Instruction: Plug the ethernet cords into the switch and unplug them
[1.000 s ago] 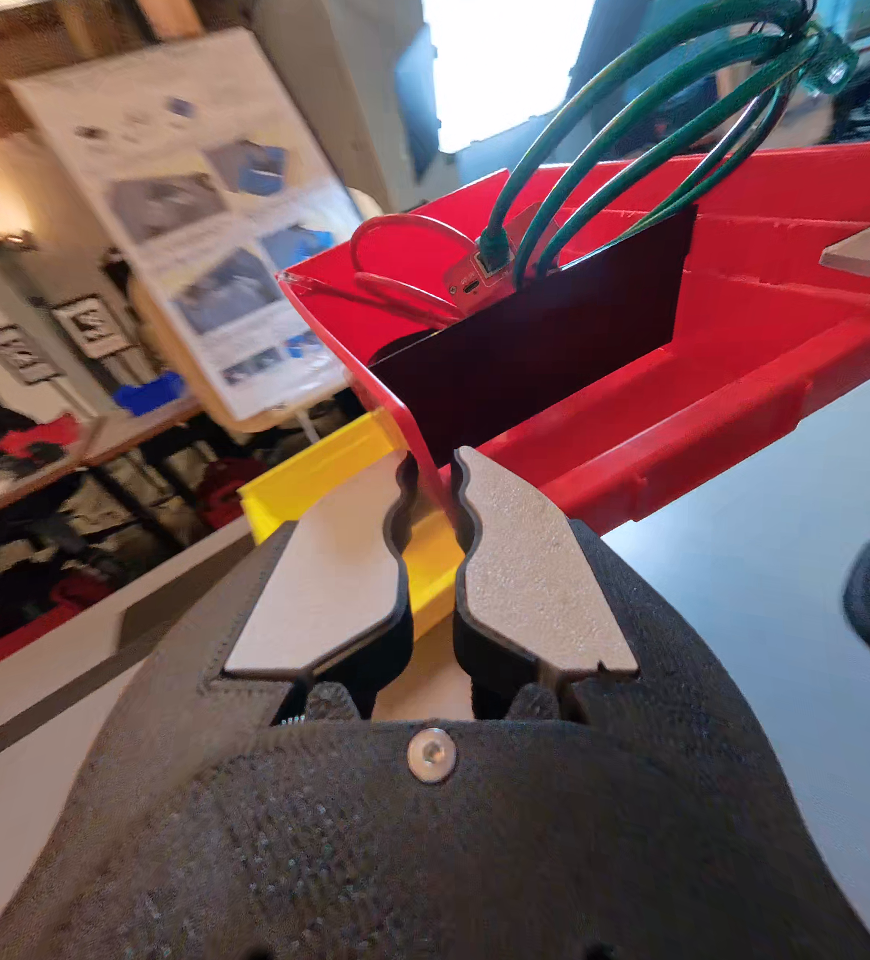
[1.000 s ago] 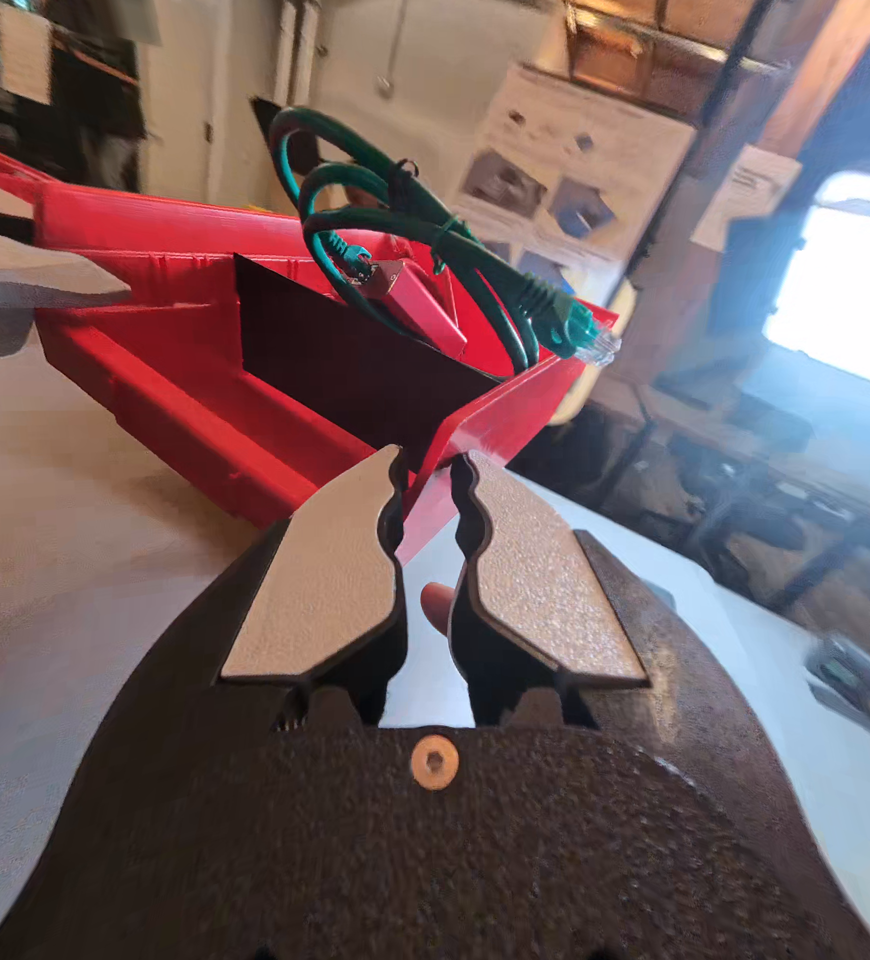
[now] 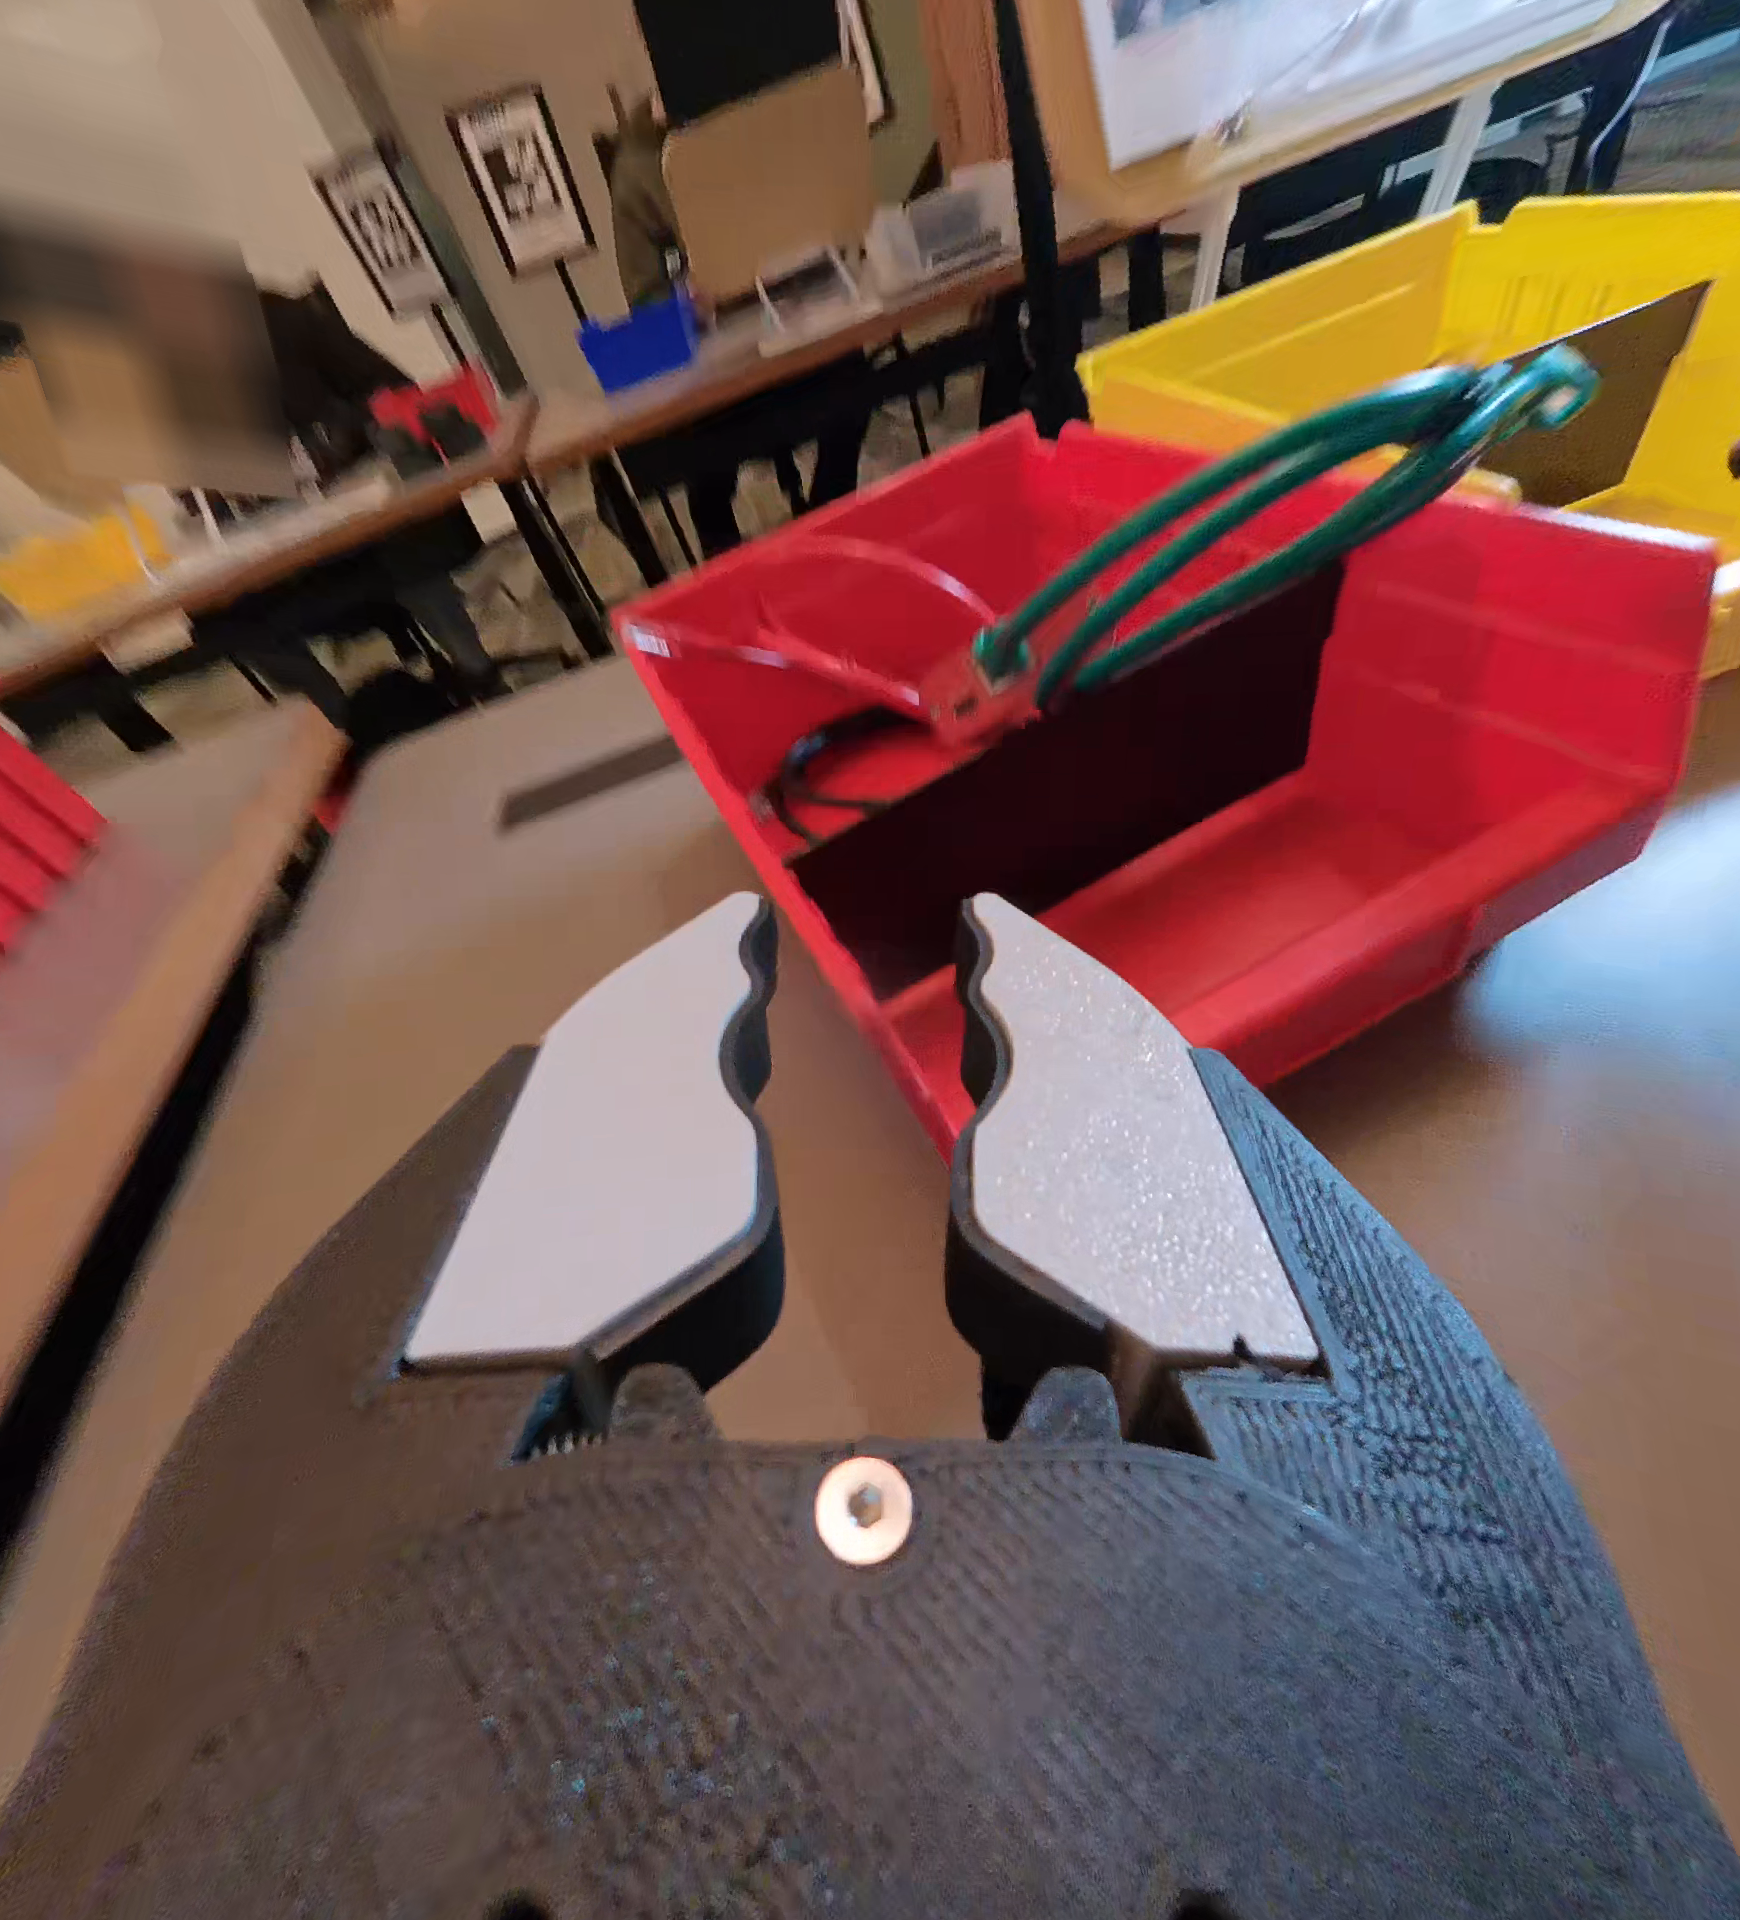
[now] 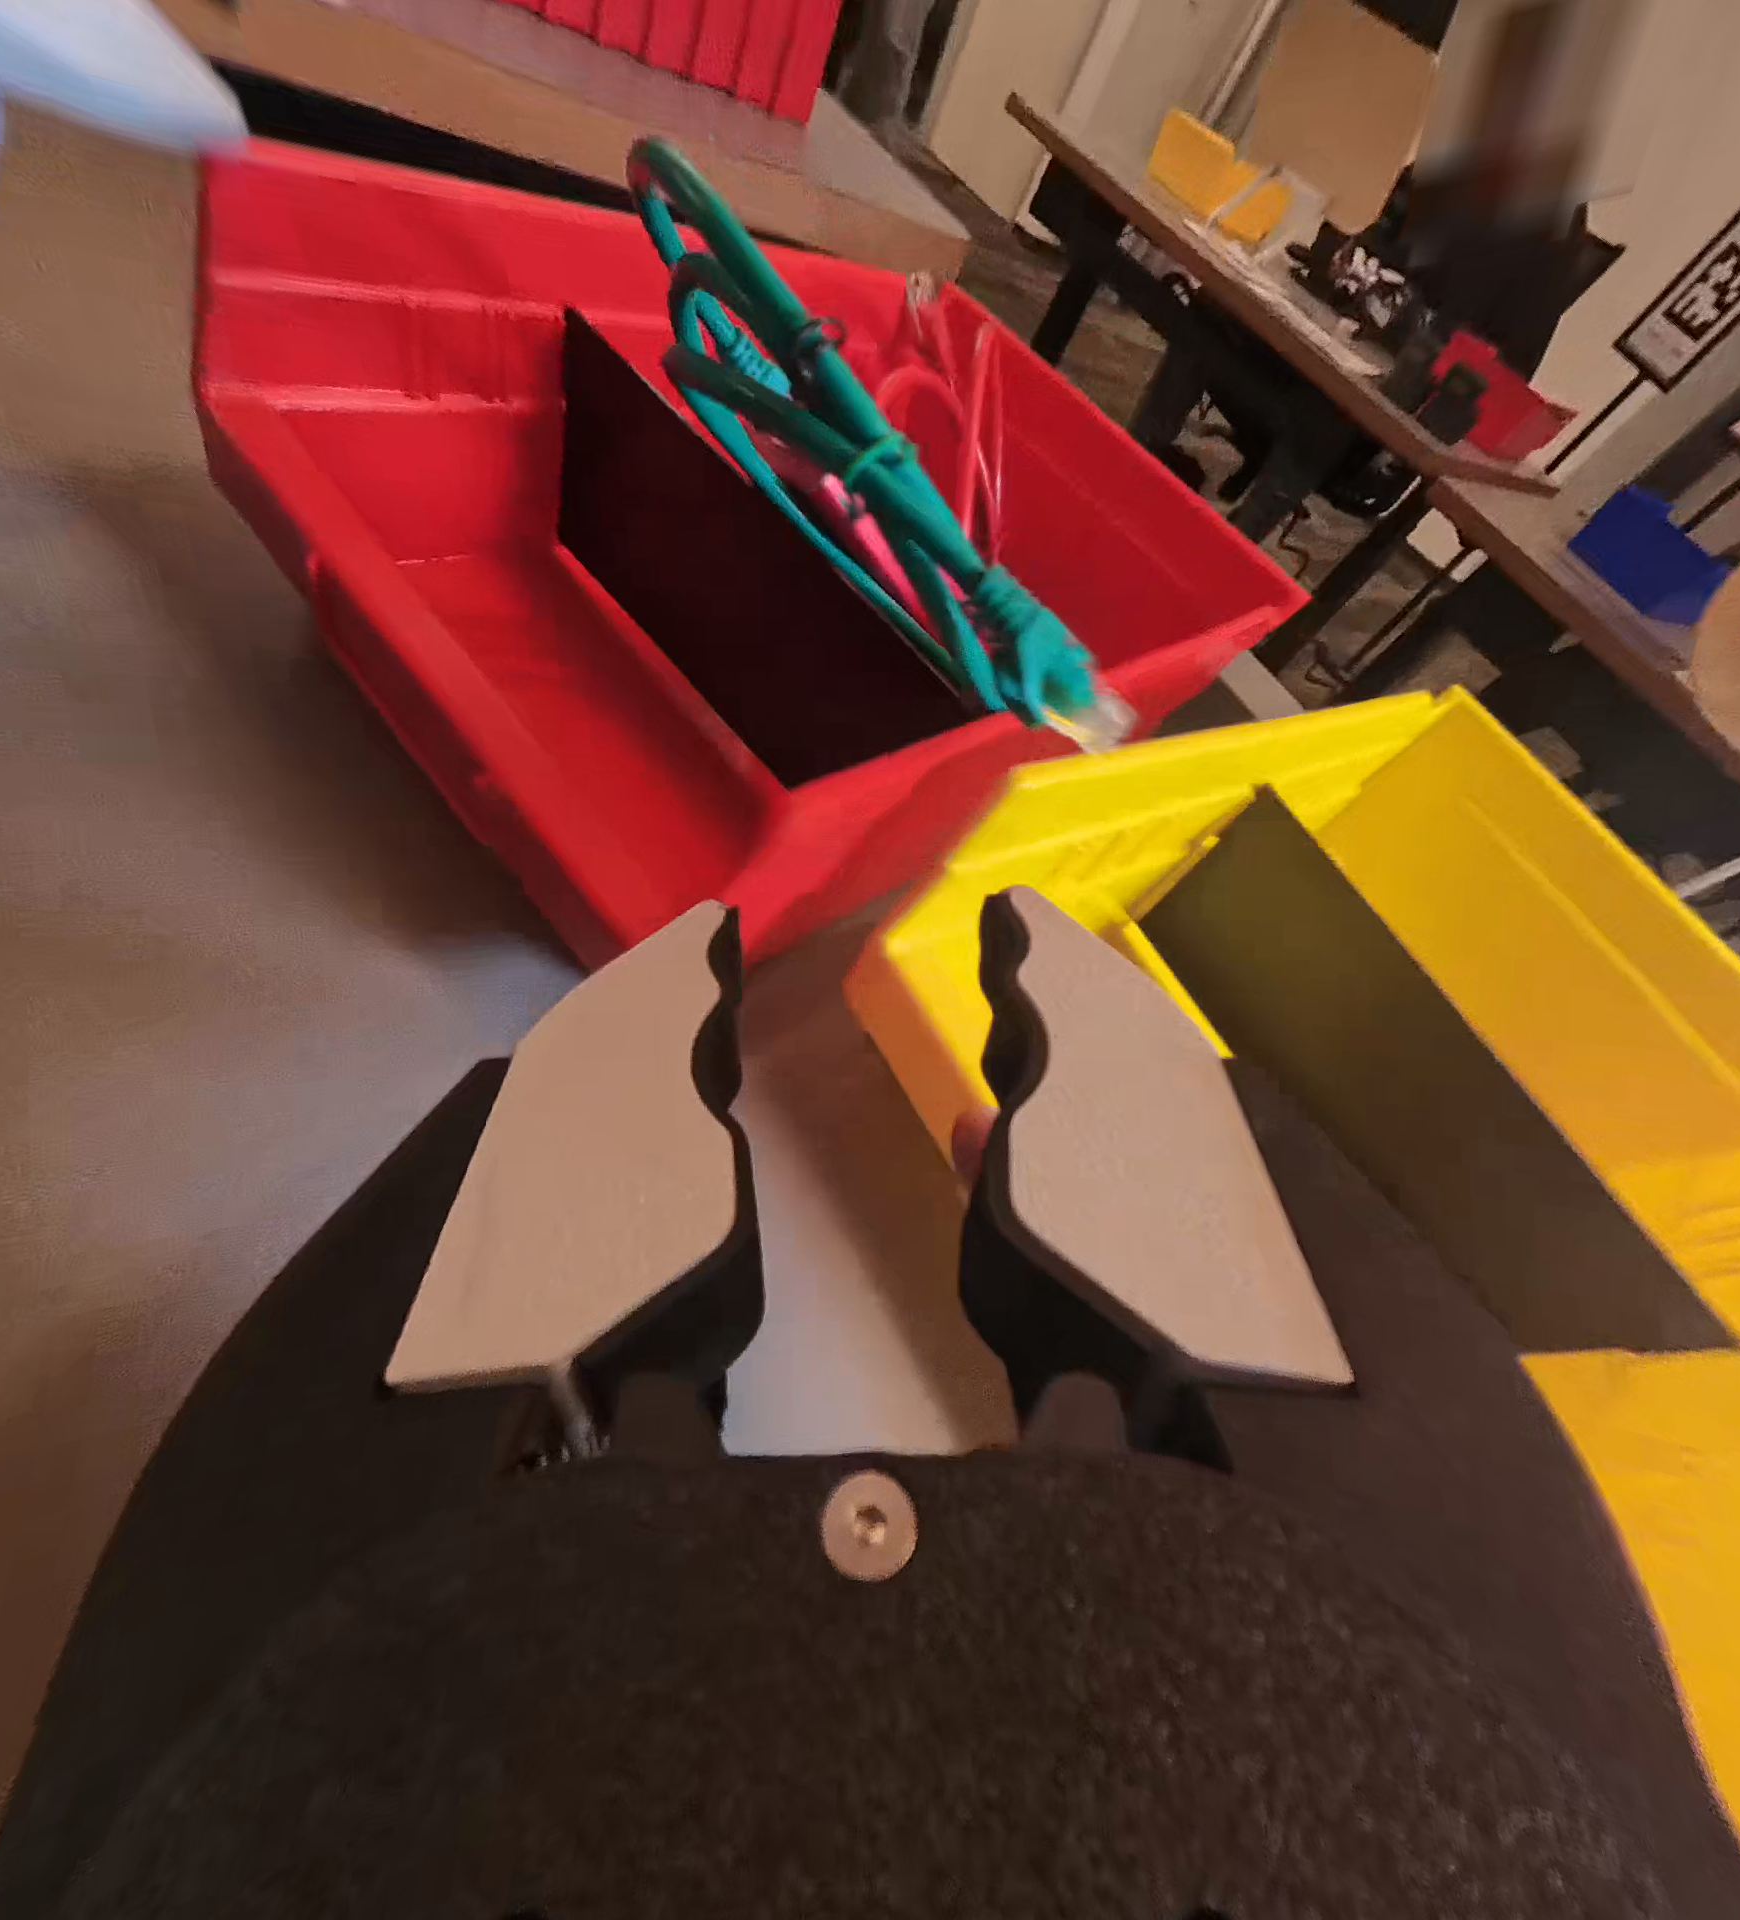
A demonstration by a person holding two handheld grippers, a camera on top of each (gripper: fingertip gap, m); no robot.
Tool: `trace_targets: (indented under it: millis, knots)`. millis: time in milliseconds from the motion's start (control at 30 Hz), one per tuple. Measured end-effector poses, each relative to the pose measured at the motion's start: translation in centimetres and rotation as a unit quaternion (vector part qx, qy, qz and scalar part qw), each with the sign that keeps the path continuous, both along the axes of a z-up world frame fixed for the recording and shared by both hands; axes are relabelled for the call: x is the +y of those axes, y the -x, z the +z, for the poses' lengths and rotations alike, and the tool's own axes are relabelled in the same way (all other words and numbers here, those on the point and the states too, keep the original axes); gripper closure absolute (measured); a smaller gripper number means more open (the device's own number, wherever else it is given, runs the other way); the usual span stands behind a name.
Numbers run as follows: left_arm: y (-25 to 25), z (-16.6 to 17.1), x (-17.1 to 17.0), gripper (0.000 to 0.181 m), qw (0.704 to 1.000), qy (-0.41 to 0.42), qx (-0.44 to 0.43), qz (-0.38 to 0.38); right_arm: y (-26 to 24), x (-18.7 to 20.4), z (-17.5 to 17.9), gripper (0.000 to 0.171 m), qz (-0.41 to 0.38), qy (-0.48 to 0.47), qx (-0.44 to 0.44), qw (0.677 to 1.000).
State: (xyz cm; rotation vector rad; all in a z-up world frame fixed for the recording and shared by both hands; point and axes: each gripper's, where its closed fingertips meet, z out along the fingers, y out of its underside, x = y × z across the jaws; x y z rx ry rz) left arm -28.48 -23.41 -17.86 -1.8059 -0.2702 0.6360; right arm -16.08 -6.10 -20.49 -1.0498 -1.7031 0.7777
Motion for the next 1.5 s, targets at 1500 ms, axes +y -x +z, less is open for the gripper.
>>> trace_targets:
  millis: [1500]
  knots:
    - [-1.4,-10.0,12.4,0.143,0.915,0.343,0.054,-0.206,-19.7,30.2,-6.8,0.132,-0.221,-0.153,-0.311,0.912]
